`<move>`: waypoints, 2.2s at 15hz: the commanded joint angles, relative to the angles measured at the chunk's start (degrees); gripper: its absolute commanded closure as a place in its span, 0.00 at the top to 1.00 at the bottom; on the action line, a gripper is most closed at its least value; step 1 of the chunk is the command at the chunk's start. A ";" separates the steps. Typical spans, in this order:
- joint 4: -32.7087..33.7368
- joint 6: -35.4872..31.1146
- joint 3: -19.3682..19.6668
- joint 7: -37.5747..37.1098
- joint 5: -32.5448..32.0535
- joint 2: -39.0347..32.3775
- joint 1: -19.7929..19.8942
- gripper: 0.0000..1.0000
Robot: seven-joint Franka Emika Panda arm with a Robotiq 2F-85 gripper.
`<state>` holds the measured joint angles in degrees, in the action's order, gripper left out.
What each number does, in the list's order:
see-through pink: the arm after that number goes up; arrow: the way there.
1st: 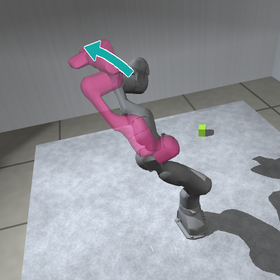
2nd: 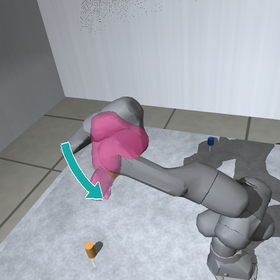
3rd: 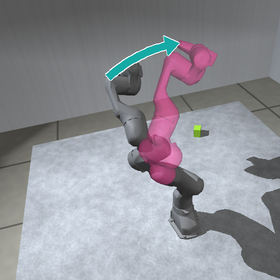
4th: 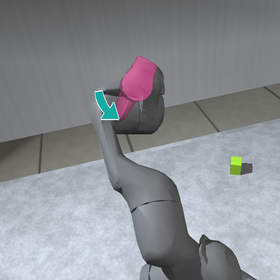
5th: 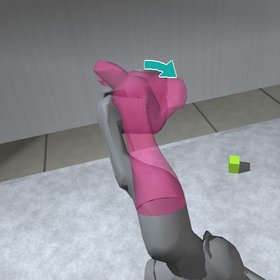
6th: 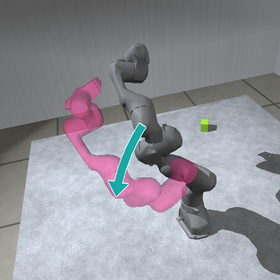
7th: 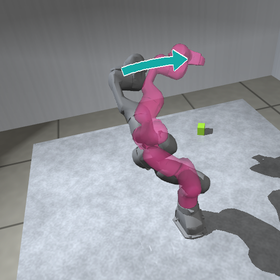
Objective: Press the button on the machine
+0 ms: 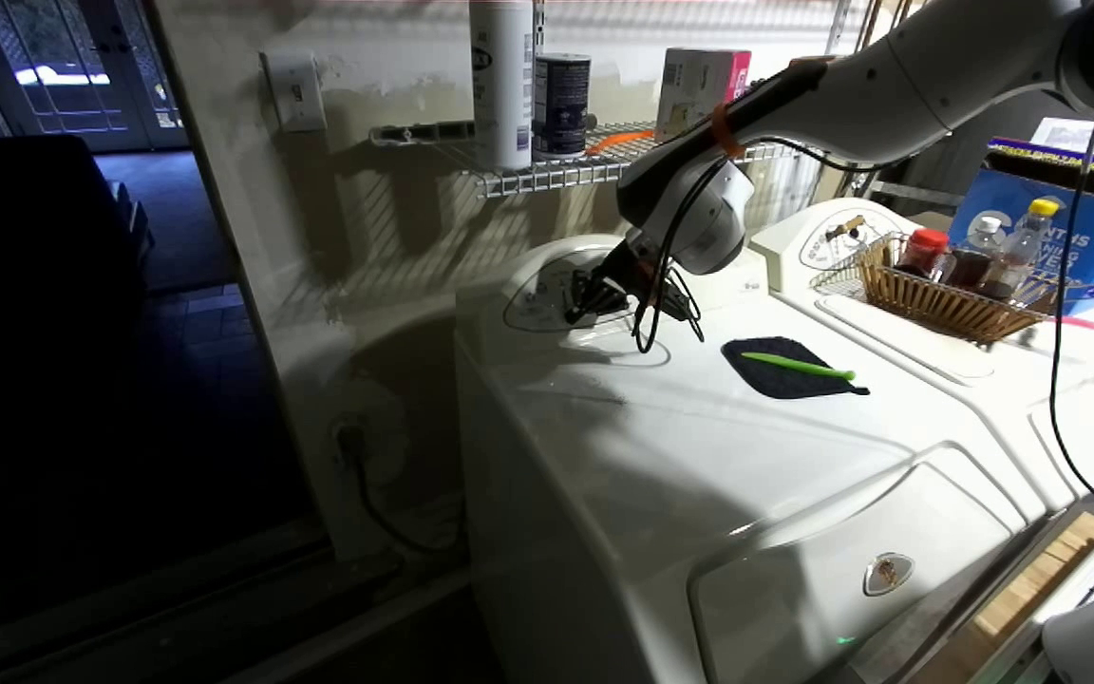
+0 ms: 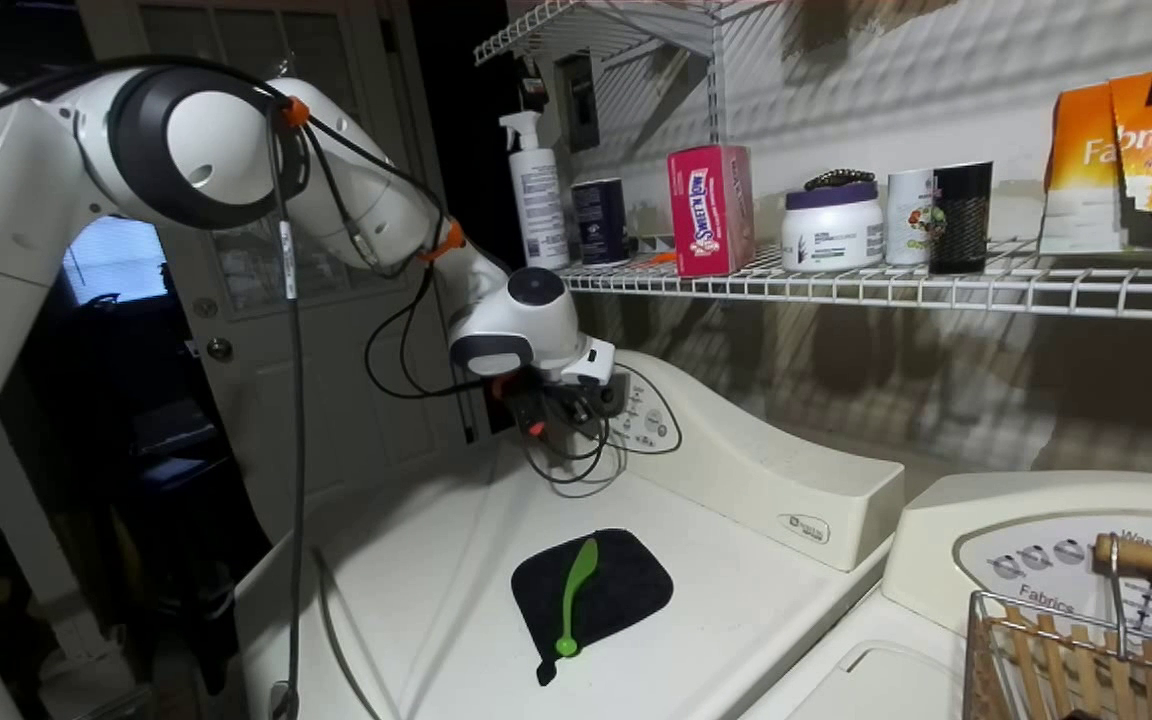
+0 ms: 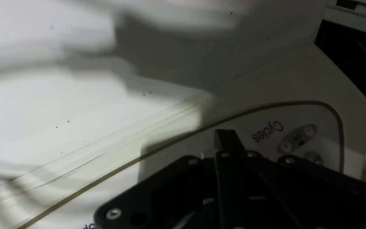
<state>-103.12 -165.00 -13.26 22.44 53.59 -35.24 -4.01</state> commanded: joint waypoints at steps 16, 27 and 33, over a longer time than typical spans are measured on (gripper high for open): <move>5.89 0.60 3.95 -30.38 -15.76 -3.27 -4.65 0.00; -3.56 36.16 4.67 -24.42 -30.81 16.64 2.34 0.67; -3.18 55.24 9.78 -32.01 -48.29 25.66 0.08 1.00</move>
<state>-104.60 -115.32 -5.39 -4.58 13.24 -14.15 -1.89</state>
